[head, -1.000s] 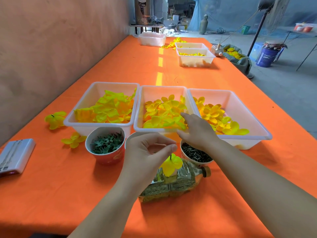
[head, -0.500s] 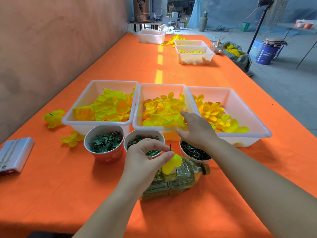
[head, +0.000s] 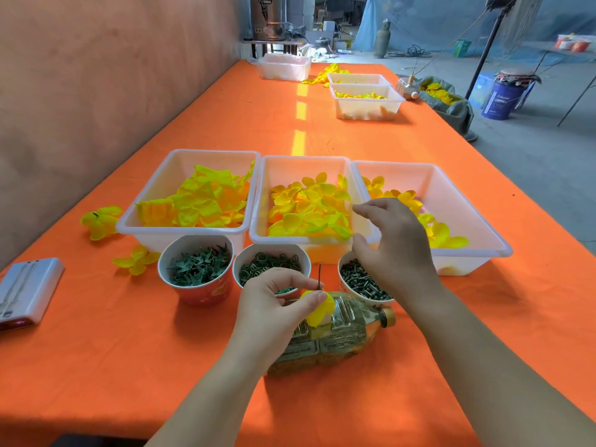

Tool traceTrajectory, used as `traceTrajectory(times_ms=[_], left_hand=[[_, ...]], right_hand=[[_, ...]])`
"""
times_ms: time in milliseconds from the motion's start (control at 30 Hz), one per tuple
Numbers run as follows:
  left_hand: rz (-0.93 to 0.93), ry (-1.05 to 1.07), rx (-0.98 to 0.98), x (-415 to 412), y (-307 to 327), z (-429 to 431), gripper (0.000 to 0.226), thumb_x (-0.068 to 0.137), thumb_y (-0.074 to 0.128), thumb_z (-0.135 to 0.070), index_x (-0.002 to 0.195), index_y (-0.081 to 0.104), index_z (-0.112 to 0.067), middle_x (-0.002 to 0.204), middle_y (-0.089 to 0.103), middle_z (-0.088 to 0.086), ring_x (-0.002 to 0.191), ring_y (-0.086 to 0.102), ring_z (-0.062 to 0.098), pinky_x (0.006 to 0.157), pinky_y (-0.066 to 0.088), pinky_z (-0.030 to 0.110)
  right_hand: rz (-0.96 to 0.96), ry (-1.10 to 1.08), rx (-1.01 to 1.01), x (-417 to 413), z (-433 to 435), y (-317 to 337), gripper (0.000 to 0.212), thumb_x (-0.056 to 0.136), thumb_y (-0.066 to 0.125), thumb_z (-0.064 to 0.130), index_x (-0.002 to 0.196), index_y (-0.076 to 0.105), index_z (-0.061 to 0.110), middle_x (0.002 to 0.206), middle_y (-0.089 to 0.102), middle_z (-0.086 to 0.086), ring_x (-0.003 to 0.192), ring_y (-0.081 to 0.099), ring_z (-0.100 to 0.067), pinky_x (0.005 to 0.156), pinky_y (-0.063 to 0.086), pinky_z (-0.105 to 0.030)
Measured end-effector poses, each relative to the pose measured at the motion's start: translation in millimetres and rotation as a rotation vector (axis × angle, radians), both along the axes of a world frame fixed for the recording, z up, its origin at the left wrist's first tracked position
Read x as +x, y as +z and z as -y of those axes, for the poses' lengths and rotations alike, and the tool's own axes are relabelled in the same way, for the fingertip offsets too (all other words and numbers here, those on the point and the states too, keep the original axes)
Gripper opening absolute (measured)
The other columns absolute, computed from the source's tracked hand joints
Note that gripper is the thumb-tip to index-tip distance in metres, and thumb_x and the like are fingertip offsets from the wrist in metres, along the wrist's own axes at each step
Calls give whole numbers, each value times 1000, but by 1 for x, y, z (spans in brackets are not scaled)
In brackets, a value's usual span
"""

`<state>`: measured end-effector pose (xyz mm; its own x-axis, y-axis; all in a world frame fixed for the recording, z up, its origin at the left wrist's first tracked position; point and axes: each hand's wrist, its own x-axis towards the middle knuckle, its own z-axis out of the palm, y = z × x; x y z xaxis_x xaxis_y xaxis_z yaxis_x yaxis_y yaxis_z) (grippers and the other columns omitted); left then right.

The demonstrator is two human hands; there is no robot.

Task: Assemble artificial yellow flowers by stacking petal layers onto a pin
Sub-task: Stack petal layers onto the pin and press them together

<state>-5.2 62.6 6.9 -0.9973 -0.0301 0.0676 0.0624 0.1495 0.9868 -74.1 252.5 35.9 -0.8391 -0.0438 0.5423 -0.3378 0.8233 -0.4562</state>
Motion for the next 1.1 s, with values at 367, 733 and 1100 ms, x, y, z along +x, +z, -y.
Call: traceTrajectory(times_ms=[367,733,1100], left_hand=[[5,-35,66,8,-5,5,35,66,83,-23,98,76,-36,105,74,-12,100,70,11,83,57,34],[-142,21,155,5,-12,2,5,73,79,-17,77,79,-21,98,72,1,96,70,21,82,58,44],[-86,-93,117,-3,-12,8,19,78,80,2,75,77,-17,94,71,4,88,72,19,76,57,30]], right_hand=[[237,234,-540,81,23,-33,25,77,82,5,83,78,29,91,68,14,96,66,-6,79,45,-14],[194,263,-644,71,32,-43,12,80,78,18,79,73,29,85,69,10,89,67,-15,75,51,-31],[263,348,-583,62,25,-43,7,78,74,20,77,70,25,84,69,6,87,66,-18,75,51,-32]])
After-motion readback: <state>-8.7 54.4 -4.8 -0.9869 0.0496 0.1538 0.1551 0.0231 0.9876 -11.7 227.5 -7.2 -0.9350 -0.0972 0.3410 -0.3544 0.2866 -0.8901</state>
